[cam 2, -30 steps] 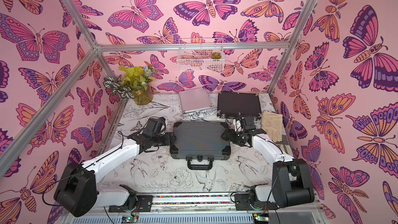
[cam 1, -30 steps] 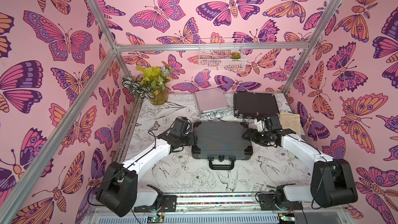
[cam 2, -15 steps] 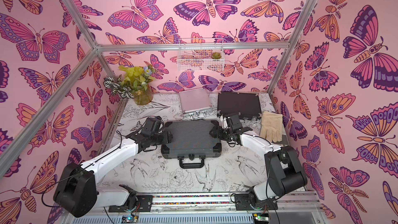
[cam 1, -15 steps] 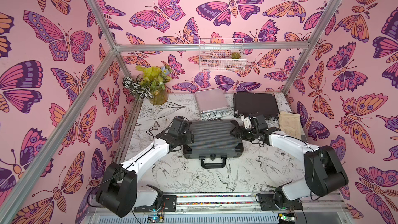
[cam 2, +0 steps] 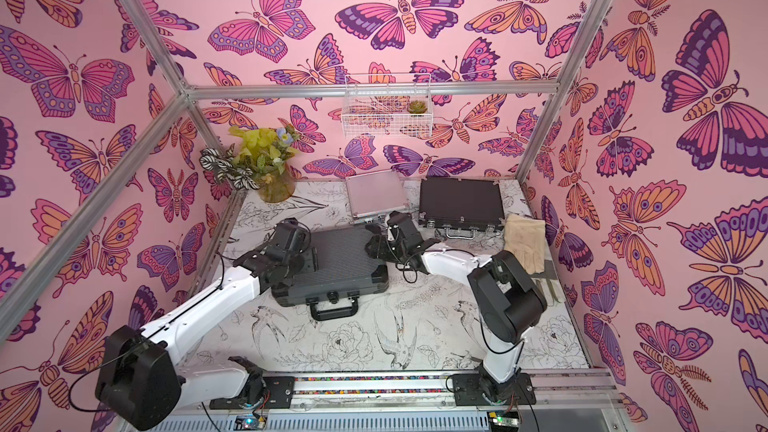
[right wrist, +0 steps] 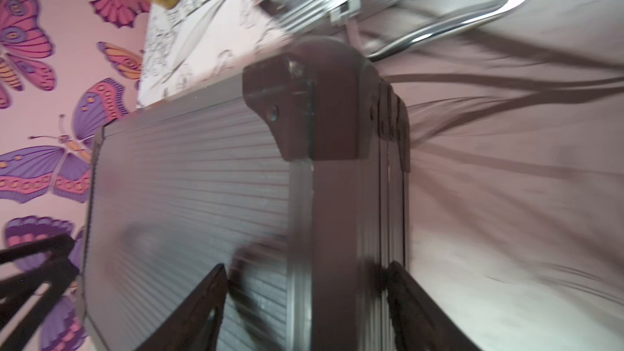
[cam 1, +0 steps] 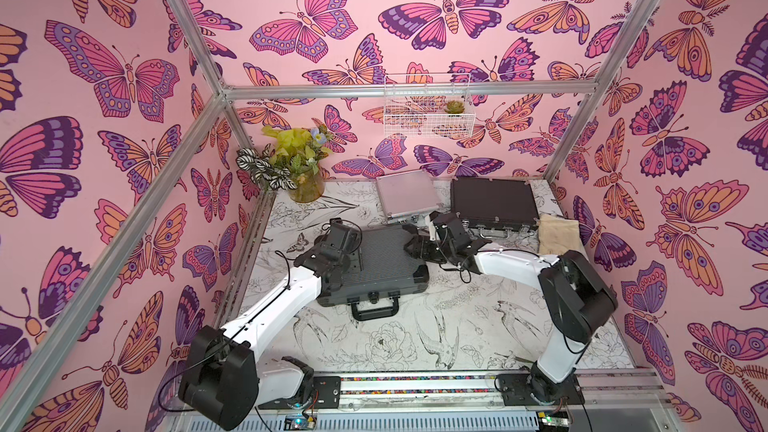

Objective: Close the poker set cases
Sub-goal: Move the poker set case to the corner of the board.

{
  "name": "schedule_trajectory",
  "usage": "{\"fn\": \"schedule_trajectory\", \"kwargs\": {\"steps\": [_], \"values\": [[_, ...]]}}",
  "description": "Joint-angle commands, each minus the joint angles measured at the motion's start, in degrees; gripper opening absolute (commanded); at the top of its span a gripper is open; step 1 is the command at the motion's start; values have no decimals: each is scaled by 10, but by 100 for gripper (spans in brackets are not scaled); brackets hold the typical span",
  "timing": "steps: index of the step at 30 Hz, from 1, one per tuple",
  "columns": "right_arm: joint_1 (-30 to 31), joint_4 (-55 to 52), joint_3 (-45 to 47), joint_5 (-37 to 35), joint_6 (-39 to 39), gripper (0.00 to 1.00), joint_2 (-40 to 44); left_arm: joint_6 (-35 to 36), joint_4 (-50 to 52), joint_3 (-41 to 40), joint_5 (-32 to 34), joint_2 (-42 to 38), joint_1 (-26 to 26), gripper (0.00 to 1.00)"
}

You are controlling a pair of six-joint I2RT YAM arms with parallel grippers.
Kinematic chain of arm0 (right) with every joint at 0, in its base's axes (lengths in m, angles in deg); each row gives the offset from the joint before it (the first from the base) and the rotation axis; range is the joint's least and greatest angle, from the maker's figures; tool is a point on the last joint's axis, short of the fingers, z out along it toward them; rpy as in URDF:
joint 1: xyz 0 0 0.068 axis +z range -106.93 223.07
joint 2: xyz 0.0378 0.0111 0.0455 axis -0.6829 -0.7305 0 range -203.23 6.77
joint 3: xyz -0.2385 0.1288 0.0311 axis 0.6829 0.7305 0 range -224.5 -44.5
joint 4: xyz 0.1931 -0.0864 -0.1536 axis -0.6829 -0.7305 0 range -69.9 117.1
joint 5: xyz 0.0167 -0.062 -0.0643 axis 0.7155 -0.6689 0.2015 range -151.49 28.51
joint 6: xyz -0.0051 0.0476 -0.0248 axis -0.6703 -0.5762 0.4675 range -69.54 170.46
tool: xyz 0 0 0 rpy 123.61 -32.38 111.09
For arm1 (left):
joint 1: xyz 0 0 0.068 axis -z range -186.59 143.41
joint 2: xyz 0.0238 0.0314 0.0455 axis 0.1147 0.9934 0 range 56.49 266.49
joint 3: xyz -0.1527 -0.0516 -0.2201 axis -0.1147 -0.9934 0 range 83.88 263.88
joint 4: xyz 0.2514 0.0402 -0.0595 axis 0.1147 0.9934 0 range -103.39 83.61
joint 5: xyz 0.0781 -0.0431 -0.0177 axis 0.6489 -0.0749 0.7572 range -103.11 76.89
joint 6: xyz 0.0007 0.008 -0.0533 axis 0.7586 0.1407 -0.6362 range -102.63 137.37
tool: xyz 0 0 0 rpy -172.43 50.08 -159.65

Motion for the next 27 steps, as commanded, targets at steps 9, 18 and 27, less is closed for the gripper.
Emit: {"fn": "schedule_trajectory", "kwargs": {"steps": [9,18,27], "values": [[81,-63,-59,111,-50,73,-124,-51,111,-17,-81,-82,52,100],[60,-83,-74,109,-27,73,-121,-207,155,-76,-53,-176,83,100],[55,-114,-92,104,6,72,-116,-397,257,-74,-10,-179,48,100]]}}
